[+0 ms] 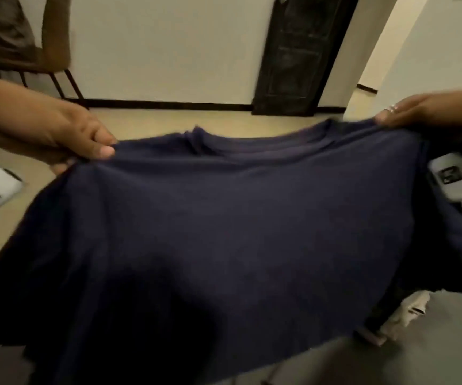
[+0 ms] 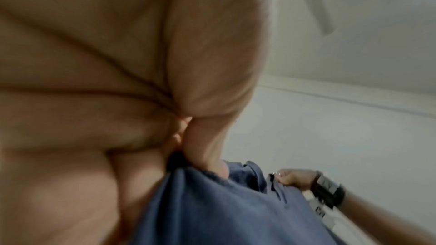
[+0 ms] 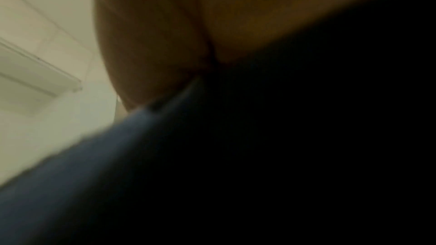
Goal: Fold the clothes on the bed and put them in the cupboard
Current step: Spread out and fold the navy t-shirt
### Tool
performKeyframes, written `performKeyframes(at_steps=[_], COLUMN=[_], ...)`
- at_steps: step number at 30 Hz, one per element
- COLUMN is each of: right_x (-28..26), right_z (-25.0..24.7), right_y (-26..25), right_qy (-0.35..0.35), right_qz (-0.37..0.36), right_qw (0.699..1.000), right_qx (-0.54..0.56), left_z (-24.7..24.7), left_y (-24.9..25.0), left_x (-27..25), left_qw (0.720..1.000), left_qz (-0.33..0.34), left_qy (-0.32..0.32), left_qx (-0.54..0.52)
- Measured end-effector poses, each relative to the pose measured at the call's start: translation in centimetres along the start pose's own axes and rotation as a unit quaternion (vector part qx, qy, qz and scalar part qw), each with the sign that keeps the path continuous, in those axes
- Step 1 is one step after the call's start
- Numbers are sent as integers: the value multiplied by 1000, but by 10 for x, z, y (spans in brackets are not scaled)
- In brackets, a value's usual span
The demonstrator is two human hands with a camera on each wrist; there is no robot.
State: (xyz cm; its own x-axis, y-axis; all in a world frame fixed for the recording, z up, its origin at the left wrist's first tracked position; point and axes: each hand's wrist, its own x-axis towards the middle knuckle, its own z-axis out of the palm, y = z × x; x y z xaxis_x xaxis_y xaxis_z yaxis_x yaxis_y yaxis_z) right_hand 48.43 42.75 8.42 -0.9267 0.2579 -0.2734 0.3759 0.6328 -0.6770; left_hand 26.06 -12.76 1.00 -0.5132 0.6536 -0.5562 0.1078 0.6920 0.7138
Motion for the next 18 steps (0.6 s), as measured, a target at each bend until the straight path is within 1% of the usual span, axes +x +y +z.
performKeyframes(at_steps=[1,2,3,4,6,8,10,11,13,15,17,18], right_x=[20,44,81,112,173,215,242,252,271,280,287,292], right_z=[25,60,81,109,155,206,240,248,249,239,230,228], right_y=[4,10,28,43,83,110,128,133,140,145,149,150], right_qy=[-28,-73,-105,-137,-161,-165,-145,-136,-119,-95,-58,-37], right_qz=[3,12,-3,-3,2,-2,-13,-13,-15,-10,-14,-27], right_qw=[998,987,970,951,916,890,887,890,905,917,922,924], right_qx=[-62,-141,-219,-278,-367,-425,-439,-435,-409,-386,-383,-381], left_z=[25,40,45,50,56,67,67,63,50,45,37,35], left_y=[8,0,-14,-30,-49,-70,-98,-111,-126,-124,-128,-131], left_x=[14,31,56,79,119,161,199,213,231,234,241,244], left_qw=[999,996,987,979,948,912,886,880,870,876,879,882], left_qz=[-30,-53,-73,-98,-138,-140,-141,-144,-159,-176,-183,-186], left_qy=[10,14,18,32,74,92,106,115,114,100,111,119], left_qx=[10,73,140,177,278,374,428,437,452,439,427,416])
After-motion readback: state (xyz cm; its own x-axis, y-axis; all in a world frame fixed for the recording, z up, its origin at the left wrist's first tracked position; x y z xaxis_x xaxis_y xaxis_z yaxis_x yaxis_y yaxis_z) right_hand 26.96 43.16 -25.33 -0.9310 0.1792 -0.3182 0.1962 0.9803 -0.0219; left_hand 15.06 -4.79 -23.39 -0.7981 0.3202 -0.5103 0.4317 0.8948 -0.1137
